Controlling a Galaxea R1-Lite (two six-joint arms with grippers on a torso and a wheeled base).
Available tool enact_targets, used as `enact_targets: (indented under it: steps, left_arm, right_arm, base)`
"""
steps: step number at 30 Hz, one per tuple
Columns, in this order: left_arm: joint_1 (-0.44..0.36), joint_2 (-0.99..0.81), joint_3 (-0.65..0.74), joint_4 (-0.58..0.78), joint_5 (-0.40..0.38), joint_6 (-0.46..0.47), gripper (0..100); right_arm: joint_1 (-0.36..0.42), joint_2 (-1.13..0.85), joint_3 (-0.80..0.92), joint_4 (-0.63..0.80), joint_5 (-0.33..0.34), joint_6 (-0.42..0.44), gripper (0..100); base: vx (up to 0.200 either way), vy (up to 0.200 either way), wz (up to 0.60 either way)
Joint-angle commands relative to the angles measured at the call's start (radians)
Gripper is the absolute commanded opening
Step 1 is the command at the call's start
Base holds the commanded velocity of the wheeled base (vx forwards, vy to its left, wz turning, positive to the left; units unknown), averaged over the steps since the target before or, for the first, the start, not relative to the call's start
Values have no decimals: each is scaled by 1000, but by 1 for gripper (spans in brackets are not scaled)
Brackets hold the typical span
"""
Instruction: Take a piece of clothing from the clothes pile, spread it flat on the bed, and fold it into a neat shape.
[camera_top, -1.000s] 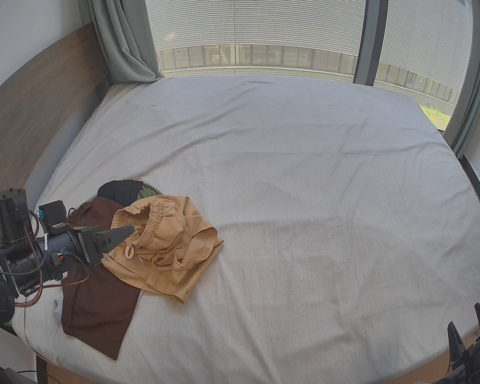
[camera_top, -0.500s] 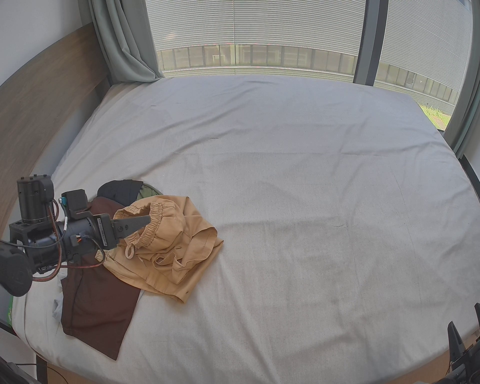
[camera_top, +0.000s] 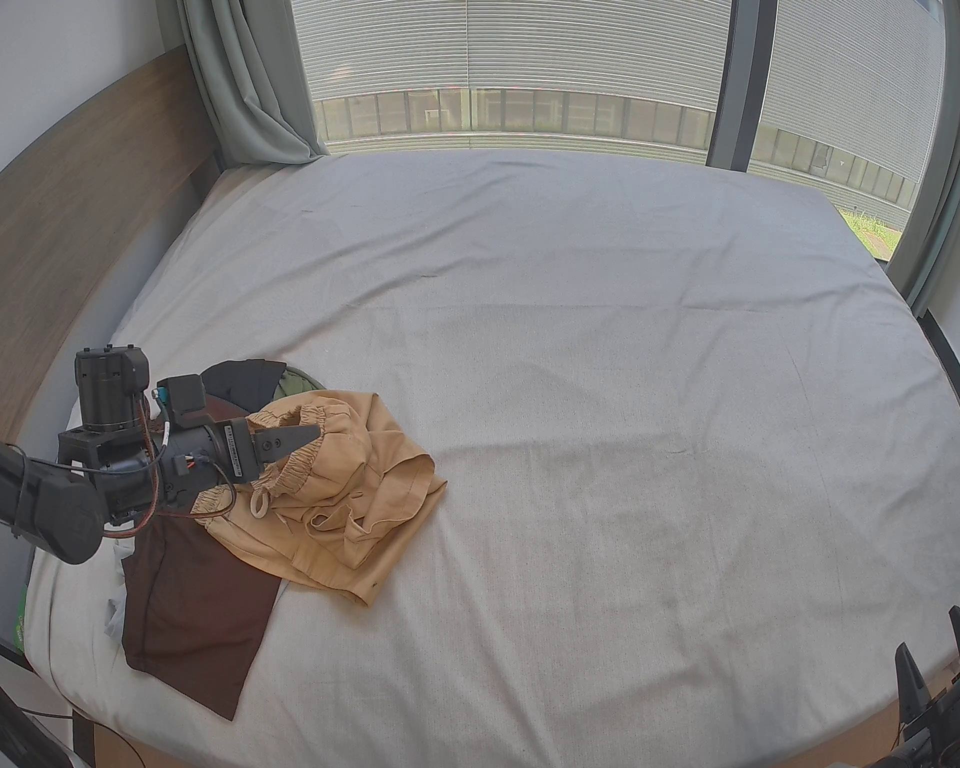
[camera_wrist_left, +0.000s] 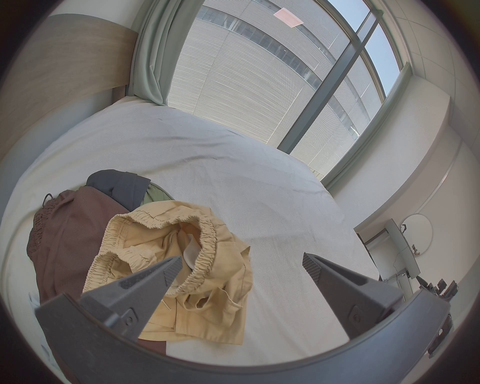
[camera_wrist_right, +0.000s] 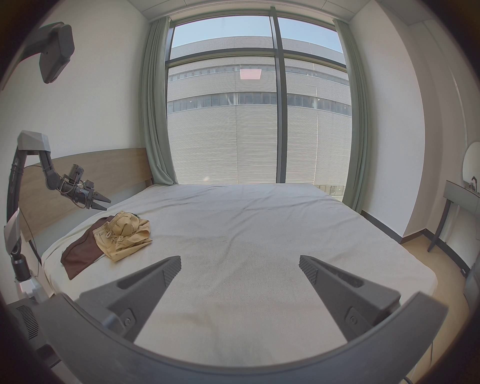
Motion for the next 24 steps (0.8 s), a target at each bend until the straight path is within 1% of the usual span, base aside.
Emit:
enact_targets:
  steps: [1, 5, 19, 24]
  left_arm:
    - [11, 59, -21, -19, -2, -2, 100]
    - [9, 93, -38, -24, -8, -1, 100]
    - [-1, 237, -170, -40, -12, -7, 100]
    - [-23, 282, -207, -86, -11, -62, 100]
  right_arm:
    - [0, -16, 18, 0, 0, 0, 100]
    - [0, -16, 18, 0, 0, 0, 100]
    - [0, -16, 18, 0, 0, 0, 100]
    - [2, -16, 18, 1, 0, 0, 100]
  base:
    - [0, 0, 0]
    - [0, 0, 0]
    - [0, 0, 0]
    - [0, 0, 0]
